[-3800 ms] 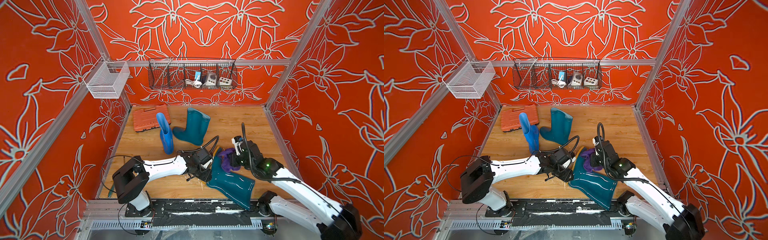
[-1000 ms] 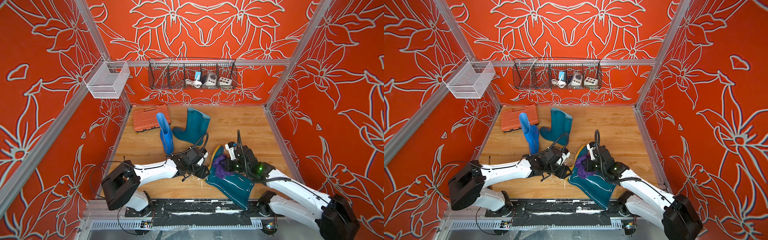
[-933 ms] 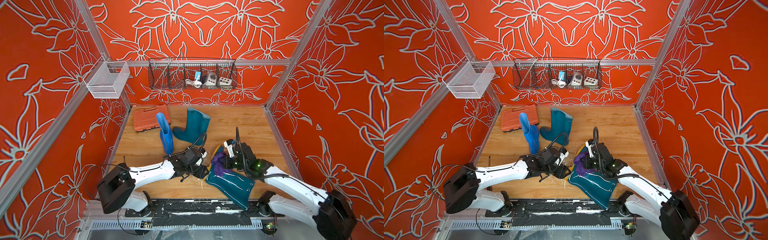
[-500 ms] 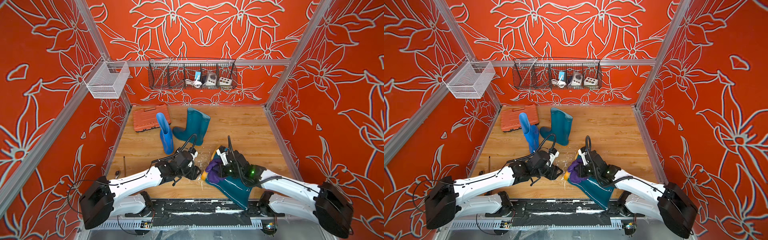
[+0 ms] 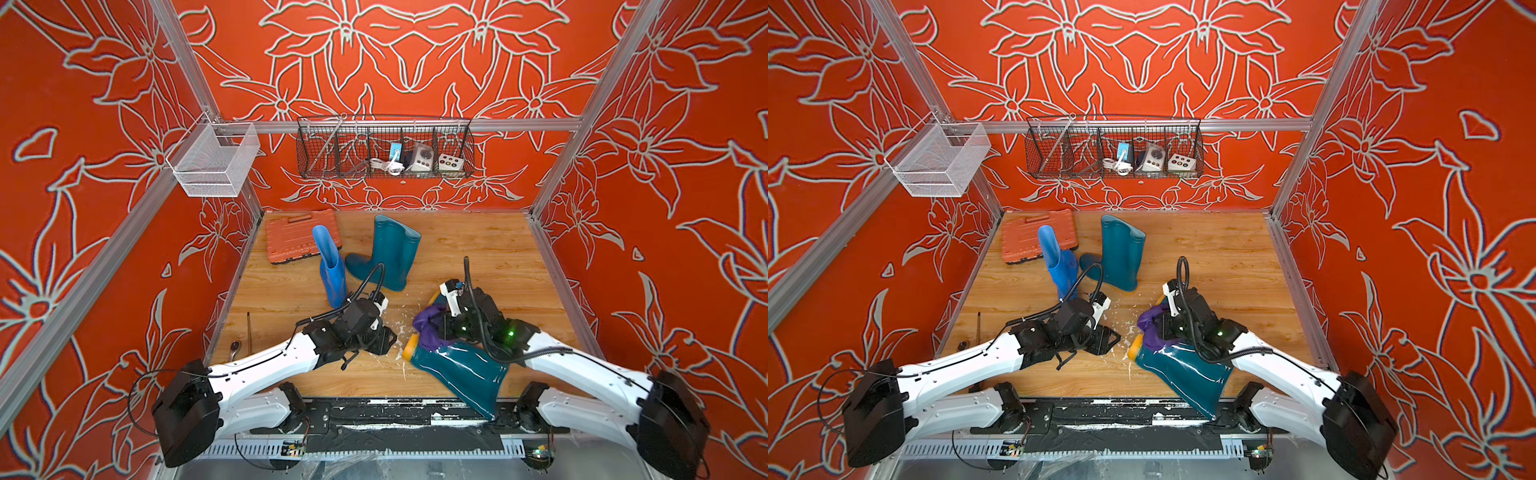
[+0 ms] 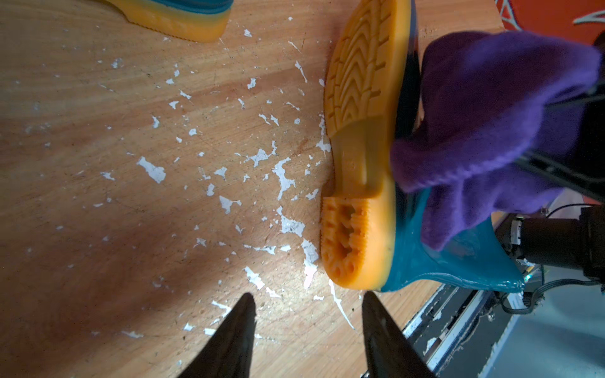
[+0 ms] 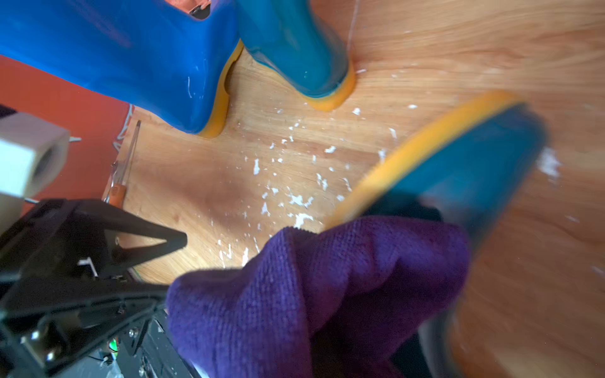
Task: Wipe the rubber boots with a cloth
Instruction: Wipe the dirt off the rubber boot.
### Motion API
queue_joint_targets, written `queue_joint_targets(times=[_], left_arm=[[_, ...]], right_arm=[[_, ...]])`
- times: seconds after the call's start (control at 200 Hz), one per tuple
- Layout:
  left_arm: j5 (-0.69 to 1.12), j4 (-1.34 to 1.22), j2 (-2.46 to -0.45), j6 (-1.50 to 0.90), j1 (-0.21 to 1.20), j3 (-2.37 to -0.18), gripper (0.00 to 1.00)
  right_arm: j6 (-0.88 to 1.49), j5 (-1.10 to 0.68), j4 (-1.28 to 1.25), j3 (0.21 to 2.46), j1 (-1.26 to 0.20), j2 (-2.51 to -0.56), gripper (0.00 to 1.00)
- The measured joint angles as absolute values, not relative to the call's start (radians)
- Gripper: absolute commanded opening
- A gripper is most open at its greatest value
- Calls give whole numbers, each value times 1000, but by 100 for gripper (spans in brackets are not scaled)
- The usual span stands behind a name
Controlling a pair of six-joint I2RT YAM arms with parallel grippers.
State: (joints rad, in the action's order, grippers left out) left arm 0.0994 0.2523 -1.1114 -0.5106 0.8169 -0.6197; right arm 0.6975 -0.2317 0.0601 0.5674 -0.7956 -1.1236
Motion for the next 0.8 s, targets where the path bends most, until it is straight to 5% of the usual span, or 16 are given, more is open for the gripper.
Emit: queue_joint_targets(times=[0.39,0.585,0.796], left_arm=[[103,243,-1116,-517,811,-609,51],[145,208,-1195,-519,811,-615,51],[186,154,-1264,-533,815,-618,53]], right_arm=[[793,-189,-24,495,-1080,-1142,0],[707,-194,98,503,-792,-947,0],[628,-297,119,559,-606,-1074,0]])
